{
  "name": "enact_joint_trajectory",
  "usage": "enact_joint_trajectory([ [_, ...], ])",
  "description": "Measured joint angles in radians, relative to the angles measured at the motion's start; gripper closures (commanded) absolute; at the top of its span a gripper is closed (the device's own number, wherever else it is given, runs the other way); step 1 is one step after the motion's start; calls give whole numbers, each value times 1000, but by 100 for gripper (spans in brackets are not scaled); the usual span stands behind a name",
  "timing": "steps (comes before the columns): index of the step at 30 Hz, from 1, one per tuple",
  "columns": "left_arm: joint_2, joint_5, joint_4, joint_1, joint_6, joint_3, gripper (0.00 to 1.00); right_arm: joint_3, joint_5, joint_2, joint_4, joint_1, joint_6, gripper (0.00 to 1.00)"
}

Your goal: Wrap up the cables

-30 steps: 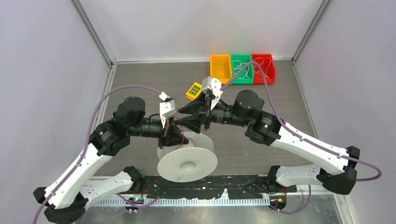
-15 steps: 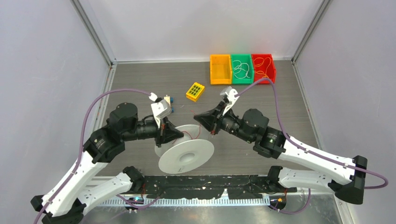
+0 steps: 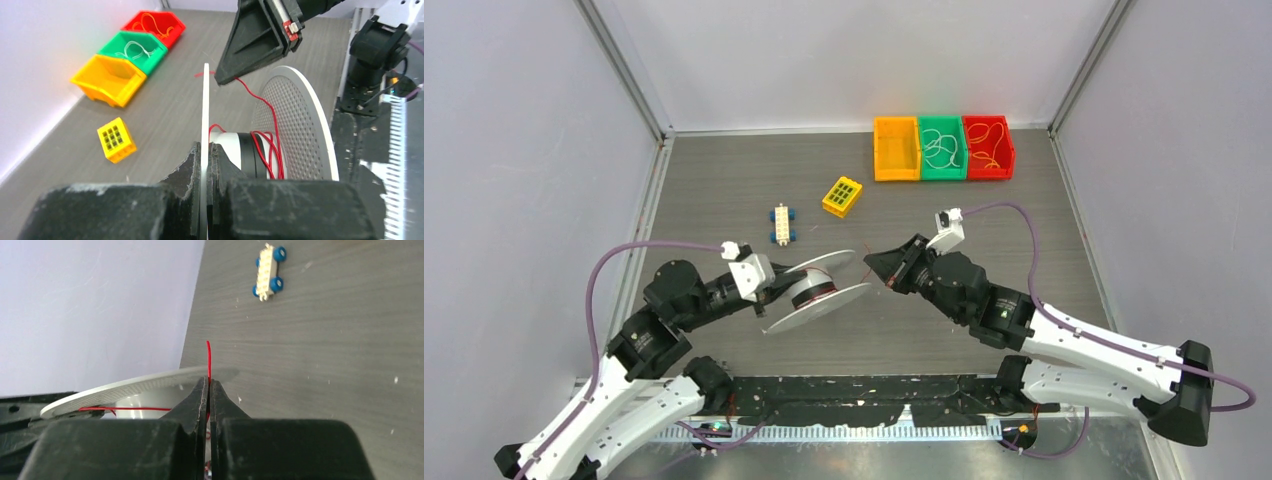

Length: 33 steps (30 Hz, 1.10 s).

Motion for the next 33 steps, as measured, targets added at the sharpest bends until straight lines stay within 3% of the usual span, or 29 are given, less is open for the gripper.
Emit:
enact_joint_trajectory([
  [9,-39,65,174,1,200,-100,100,68,-102,59,-219,-88,399,95],
  [18,-78,147,244,1,314,-176,100,-123,-292,58,-26,-177,607,95],
  [26,-72,190,292,0,329,-194,100,-182,-439,121,201,-208,693,94],
  [29,-58,197,290,0,328,-194,100,-196,-472,153,286,-212,711,82],
  [33,-55,193,283,0,330,-194,100,-231,-487,157,343,-220,728,74],
])
